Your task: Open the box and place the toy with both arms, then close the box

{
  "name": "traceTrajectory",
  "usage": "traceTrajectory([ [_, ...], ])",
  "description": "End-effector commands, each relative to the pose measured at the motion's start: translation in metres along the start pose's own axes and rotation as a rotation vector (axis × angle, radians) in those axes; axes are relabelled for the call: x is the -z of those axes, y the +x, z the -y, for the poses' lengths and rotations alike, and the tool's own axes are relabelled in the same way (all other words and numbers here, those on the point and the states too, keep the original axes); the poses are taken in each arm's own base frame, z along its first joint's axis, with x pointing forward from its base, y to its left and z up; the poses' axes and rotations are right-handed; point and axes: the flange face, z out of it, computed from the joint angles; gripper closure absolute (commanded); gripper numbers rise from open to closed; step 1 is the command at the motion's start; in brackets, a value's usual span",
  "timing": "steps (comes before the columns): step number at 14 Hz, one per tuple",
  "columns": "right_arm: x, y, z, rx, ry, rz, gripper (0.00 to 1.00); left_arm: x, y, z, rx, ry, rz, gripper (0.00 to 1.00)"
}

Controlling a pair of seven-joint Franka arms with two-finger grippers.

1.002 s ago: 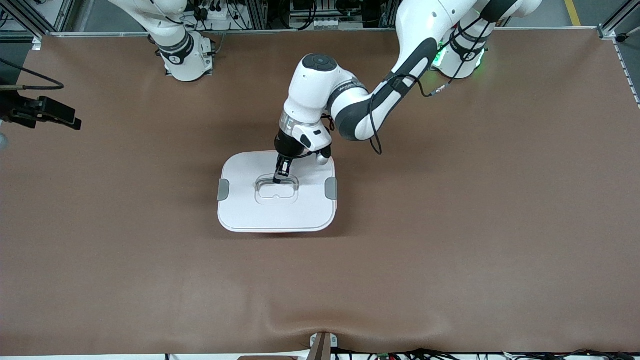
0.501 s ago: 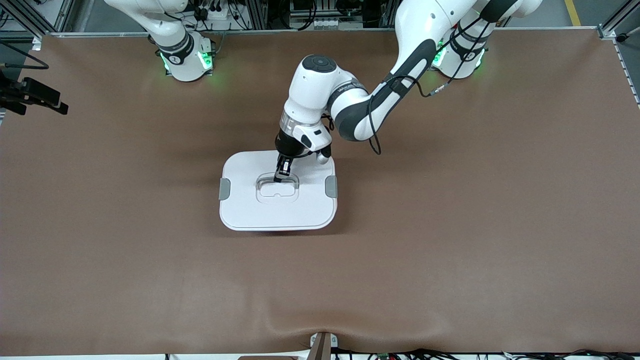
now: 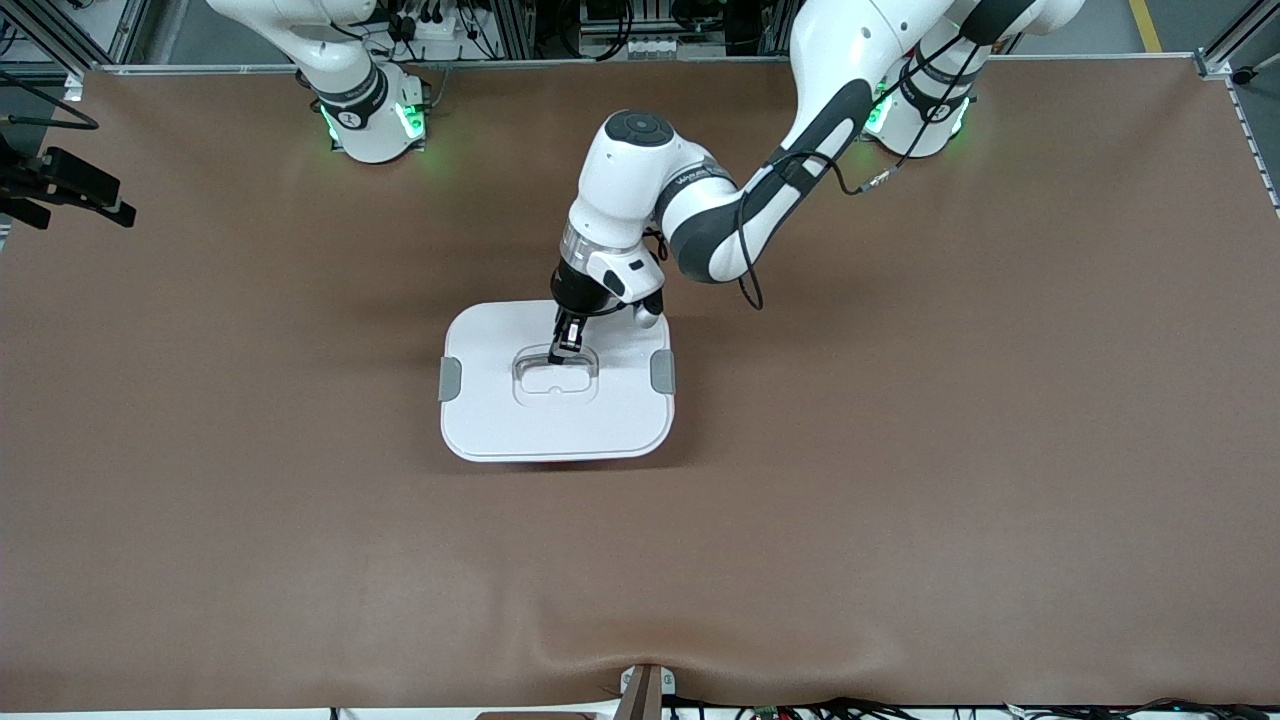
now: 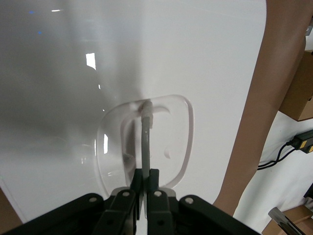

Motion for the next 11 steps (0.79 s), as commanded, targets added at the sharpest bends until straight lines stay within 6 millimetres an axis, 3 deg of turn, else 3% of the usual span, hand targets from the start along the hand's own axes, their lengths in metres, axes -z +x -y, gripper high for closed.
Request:
traceTrajectory([
  [1, 0.007, -0.004, 0.003, 0.018, -0.005, -0.011, 0.0, 0.011, -0.008, 0.006, 0.241, -0.043, 0.022, 1.0],
  [11, 0.01, -0.004, 0.0, 0.02, -0.056, -0.016, 0.0, 0.004, -0.01, 0.017, 0.259, -0.081, 0.002, 1.0],
])
